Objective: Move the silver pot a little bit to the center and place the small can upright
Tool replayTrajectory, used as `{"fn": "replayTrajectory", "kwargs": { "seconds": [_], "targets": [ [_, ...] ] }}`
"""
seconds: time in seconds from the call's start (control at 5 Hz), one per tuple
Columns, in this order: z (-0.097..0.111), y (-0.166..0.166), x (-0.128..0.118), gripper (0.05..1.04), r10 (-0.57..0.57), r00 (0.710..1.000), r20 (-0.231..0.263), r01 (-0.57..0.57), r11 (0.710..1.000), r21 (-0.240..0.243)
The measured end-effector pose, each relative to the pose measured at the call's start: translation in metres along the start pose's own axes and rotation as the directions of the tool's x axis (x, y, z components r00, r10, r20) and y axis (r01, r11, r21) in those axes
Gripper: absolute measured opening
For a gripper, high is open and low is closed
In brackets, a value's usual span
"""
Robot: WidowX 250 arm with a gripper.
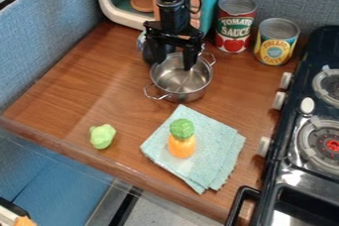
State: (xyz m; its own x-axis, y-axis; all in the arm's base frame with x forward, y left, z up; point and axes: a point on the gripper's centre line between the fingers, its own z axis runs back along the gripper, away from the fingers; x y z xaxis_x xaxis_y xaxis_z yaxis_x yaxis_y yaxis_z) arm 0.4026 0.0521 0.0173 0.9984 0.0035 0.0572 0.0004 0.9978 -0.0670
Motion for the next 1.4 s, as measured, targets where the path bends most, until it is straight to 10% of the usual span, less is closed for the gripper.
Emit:
{"fn": "replayTrajectory", "kwargs": {
  "seconds": [0.8,1.4],
  "targets": [
    [0.034,0.022,0.029,0.999,0.044,0.995,0.088,-0.045,0.999,0.008],
    [0.016,0.047,0.032,0.999,0.080,0.996,0.045,-0.081,0.996,0.027]
  ]
}}
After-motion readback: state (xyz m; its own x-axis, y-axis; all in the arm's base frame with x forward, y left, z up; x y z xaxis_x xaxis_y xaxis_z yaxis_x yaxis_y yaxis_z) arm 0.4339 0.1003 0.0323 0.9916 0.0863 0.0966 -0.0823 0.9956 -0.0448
